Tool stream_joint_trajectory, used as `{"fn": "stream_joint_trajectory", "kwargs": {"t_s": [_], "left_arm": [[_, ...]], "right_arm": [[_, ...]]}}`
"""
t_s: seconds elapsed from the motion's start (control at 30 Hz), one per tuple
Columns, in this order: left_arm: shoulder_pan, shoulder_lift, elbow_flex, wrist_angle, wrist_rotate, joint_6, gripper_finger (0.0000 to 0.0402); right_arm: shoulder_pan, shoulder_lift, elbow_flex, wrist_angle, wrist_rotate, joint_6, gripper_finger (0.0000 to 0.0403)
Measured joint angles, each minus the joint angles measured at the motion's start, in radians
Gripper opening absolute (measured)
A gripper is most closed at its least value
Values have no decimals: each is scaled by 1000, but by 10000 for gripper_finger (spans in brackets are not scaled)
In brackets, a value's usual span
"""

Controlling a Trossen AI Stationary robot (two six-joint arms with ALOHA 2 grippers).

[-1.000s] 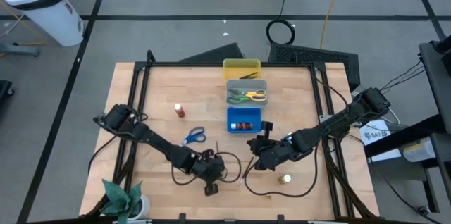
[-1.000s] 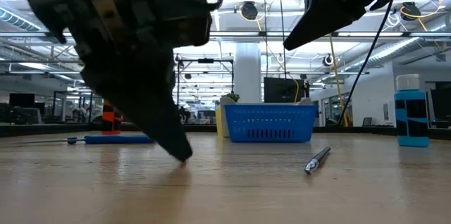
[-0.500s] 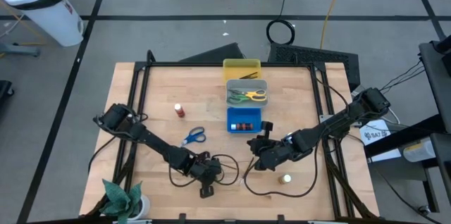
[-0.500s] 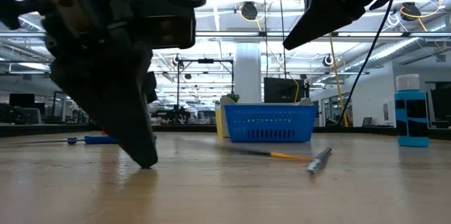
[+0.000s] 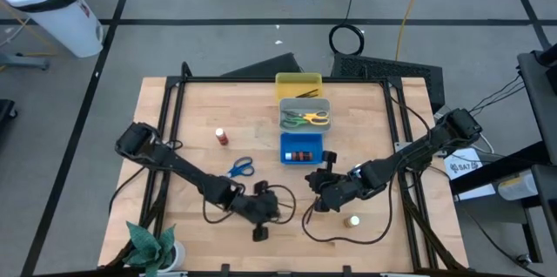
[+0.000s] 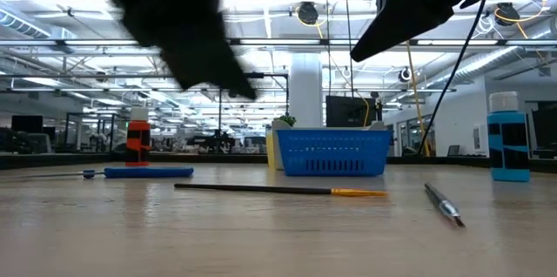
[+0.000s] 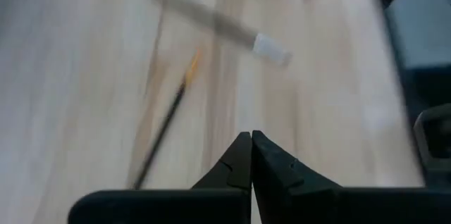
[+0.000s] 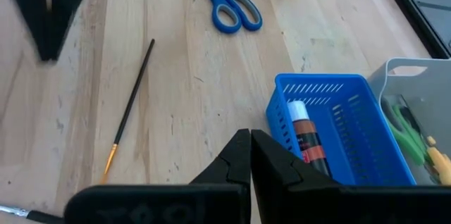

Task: Pick & Place Paint Supplies
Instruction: Put the gold paint brush into the yellow bin

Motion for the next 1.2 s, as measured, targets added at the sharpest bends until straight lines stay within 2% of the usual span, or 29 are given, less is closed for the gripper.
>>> {"fn": "stream_joint_trajectory", "kwargs": {"t_s": [0.17, 0.3, 0.37, 0.47, 0.6, 0.77, 0.87, 1.03, 1.2], "left_arm": [[43, 50, 1, 208, 33, 167, 4], [68, 65, 1, 239, 40, 185, 6], [72, 67, 1, 194, 48, 183, 7], [61, 66, 1, 88, 45, 149, 4], [43, 65, 1, -129, -39, 52, 8], [37, 63, 2, -313, -82, -65, 4], [36, 63, 2, -314, -86, -91, 11], [38, 63, 1, -207, -83, -50, 4], [49, 63, 1, -158, -62, -38, 17]], "right_arm": [[0, 0, 0, 8, 0, -7, 0], [0, 0, 0, 7, -1, -8, 0], [2, 0, 0, 4, -12, -7, 0], [3, 0, 0, 4, -83, 3, 0], [4, 8, 0, 22, -225, 41, 0], [26, 96, 1, 166, -281, 79, 0], [20, 179, 1, 255, -369, 83, 0], [-7, 267, 17, 267, -361, 145, 0], [-10, 329, 21, 315, -367, 186, 0]]}}
